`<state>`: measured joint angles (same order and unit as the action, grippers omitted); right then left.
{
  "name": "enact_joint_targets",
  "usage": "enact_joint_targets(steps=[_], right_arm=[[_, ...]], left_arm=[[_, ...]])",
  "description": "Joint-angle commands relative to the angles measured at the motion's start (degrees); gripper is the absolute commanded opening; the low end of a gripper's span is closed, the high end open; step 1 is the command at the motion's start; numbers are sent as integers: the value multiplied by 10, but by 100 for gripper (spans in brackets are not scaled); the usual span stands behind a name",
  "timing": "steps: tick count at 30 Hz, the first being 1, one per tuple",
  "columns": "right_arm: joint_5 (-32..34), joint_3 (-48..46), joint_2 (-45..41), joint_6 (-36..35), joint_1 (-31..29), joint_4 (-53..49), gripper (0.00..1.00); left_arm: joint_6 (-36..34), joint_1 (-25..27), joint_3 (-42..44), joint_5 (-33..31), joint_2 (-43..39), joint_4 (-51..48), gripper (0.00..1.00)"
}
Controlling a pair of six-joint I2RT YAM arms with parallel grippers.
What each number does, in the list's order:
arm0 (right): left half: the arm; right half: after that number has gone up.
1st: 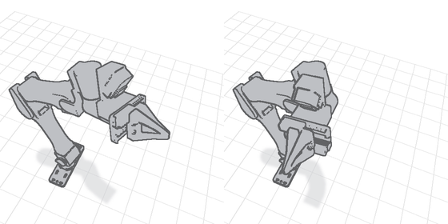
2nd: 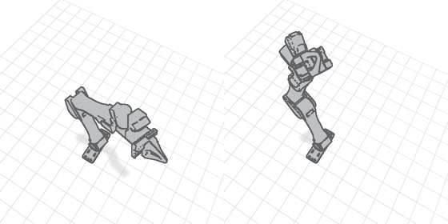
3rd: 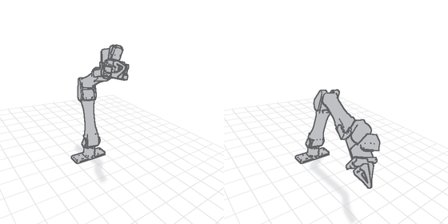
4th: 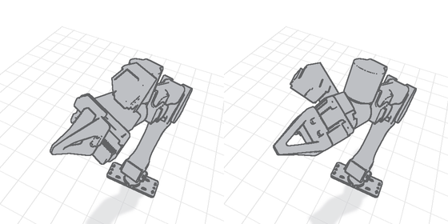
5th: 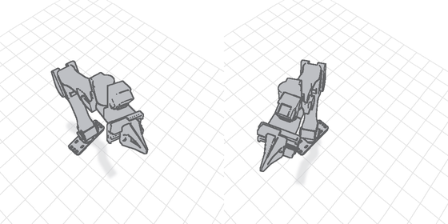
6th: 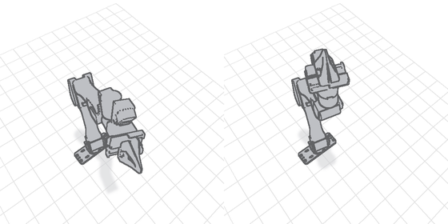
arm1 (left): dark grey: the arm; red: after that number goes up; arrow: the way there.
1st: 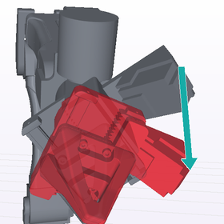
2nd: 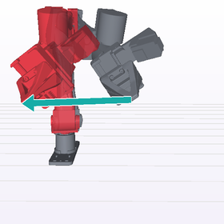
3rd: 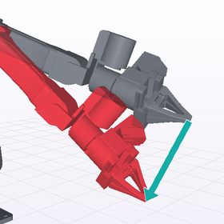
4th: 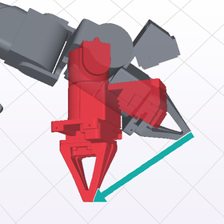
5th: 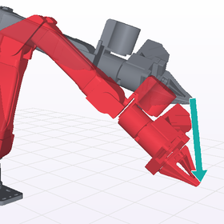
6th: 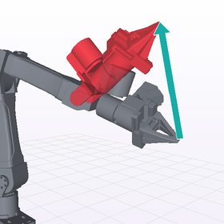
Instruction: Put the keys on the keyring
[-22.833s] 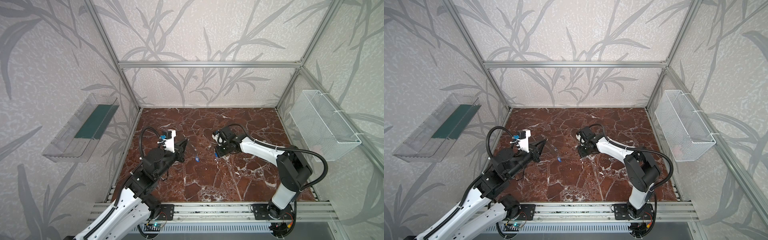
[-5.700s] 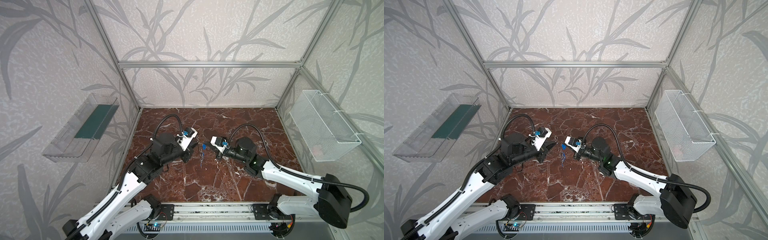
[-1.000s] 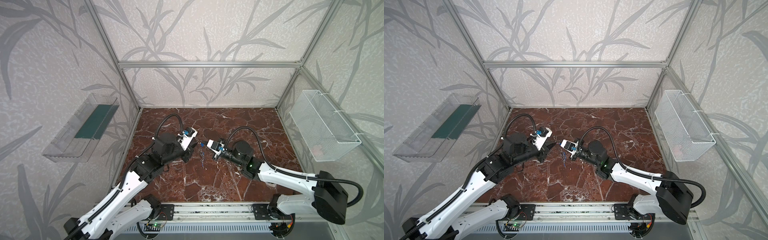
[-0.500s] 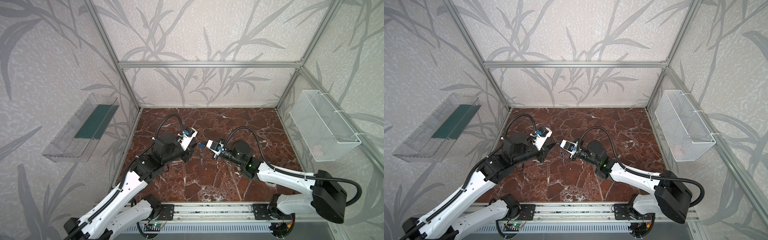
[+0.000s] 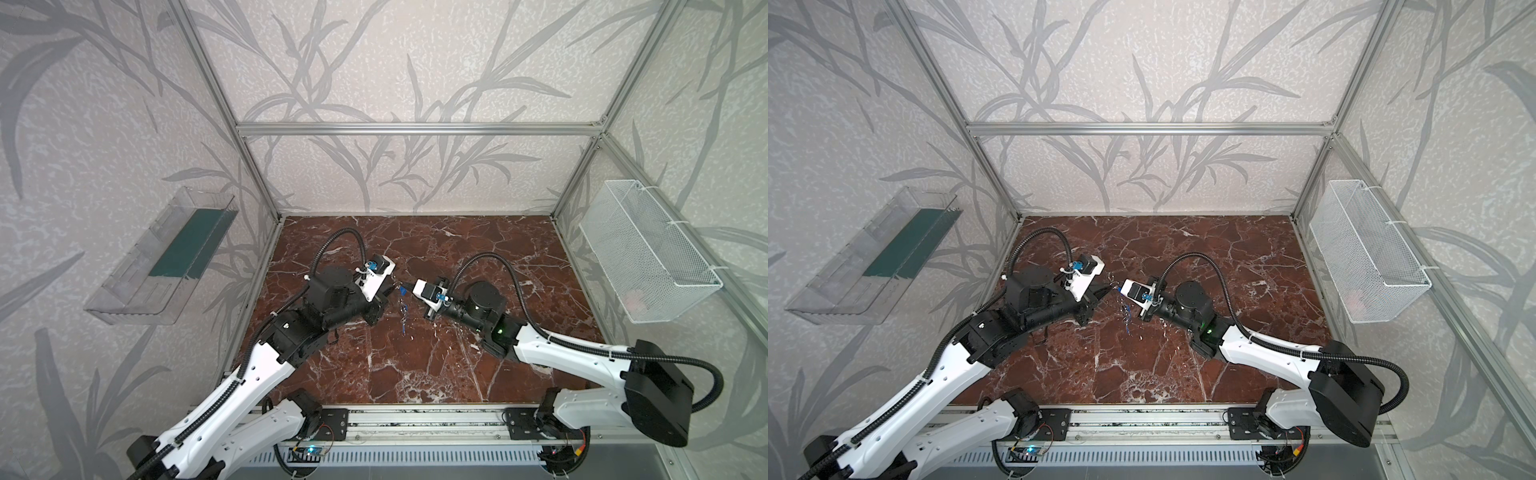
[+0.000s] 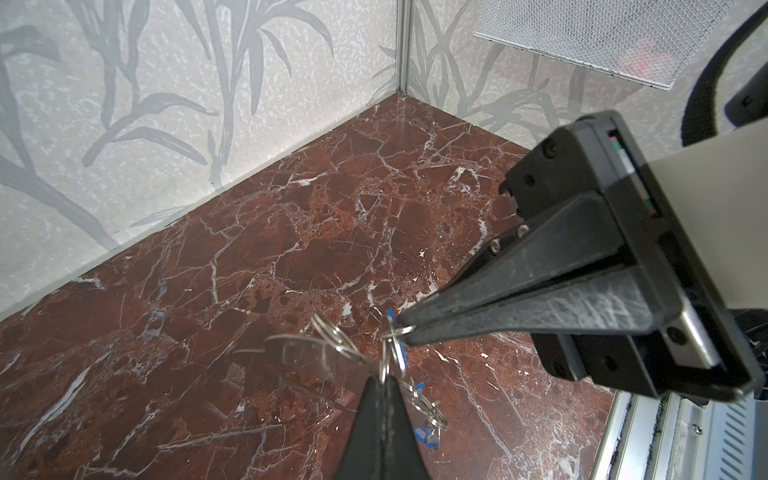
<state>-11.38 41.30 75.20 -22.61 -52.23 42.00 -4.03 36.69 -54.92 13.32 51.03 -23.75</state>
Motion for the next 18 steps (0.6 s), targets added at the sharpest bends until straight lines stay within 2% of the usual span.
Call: enact_joint_targets(steps=[1,18], right_arm=[[-1,-12,-3,10,-4,13,0],[-10,-3,-2,9,-5,11,0]], left_arm=[[-1,-1,-10,-10,-11,23,0],[-2,0,-11,5,-7,19,0]])
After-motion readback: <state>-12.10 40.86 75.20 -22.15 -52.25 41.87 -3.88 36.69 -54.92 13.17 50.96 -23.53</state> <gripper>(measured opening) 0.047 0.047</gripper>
